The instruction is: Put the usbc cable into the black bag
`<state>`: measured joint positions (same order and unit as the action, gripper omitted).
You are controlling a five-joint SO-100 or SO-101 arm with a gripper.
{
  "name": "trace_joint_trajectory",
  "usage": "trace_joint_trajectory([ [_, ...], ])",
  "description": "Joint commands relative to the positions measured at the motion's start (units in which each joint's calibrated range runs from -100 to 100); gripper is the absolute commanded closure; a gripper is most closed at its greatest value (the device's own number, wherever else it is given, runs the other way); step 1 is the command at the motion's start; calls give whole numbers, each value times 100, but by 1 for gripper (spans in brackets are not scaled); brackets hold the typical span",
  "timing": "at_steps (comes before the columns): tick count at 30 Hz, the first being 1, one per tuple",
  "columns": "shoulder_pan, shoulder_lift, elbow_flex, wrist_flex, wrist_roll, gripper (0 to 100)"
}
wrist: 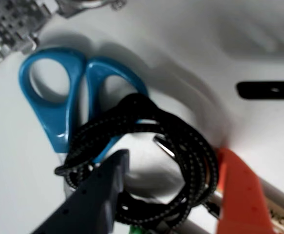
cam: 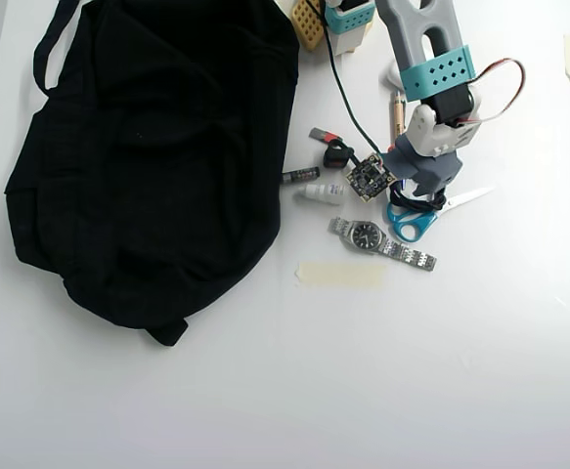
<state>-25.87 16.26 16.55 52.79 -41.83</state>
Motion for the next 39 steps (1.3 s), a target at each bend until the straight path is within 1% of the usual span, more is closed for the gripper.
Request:
trace_joint_trajectory([
  [1,37,-16,34,165,-33,77],
  [3,44,-33,34,216,-33,78],
  [9,52,-74,34,216,-33,89],
  [14,111,-83,-2,216,-22,95],
  [16,134,-83,-47,216,72,98],
  [26,194,-174,-137,225,140,98],
  [39,456,-1767,-200,690,1152,98],
])
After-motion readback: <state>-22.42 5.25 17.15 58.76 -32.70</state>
